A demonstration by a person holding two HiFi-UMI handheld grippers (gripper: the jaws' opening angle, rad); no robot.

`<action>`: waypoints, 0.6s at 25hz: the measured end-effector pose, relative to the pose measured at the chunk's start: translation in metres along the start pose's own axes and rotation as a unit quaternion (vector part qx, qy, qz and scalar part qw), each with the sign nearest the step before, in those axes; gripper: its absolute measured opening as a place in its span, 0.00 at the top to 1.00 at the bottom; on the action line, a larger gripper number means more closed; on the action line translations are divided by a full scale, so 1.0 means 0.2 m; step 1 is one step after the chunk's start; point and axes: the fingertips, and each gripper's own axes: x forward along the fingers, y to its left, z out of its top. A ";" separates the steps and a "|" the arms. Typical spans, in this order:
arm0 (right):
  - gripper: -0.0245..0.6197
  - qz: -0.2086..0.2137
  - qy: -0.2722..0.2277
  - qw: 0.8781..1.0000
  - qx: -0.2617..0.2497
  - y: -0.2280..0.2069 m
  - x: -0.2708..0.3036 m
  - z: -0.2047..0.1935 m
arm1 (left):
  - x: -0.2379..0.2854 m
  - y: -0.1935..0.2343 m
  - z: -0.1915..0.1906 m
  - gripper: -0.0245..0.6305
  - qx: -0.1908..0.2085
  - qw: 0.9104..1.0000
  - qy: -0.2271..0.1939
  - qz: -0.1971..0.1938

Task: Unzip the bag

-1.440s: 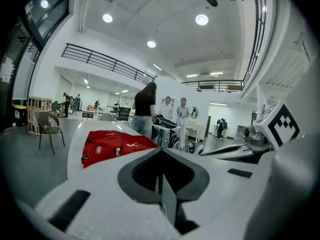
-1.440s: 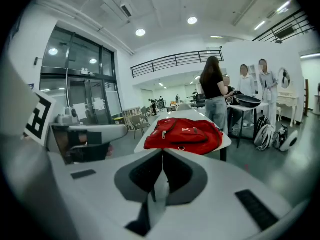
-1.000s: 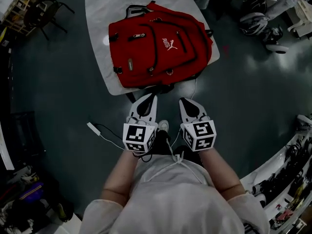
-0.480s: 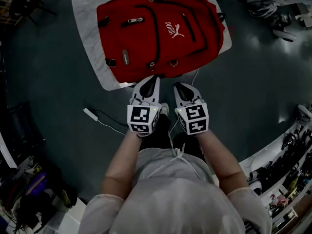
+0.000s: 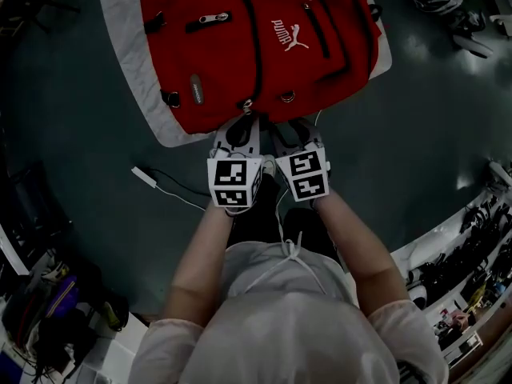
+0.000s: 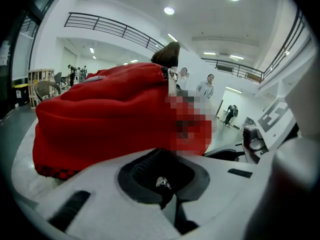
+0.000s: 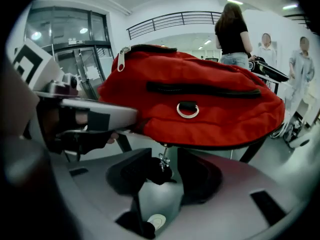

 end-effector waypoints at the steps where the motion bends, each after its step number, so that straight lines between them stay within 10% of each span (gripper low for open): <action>1: 0.74 -0.003 -0.001 1.000 0.003 -0.01 0.02 0.00 | 0.00 0.00 0.00 0.93 0.006 1.000 0.002 0.002; 15: 0.90 -0.041 0.024 0.999 0.001 -0.08 0.06 0.00 | 0.03 -0.01 -0.02 0.94 0.042 0.999 0.014 0.021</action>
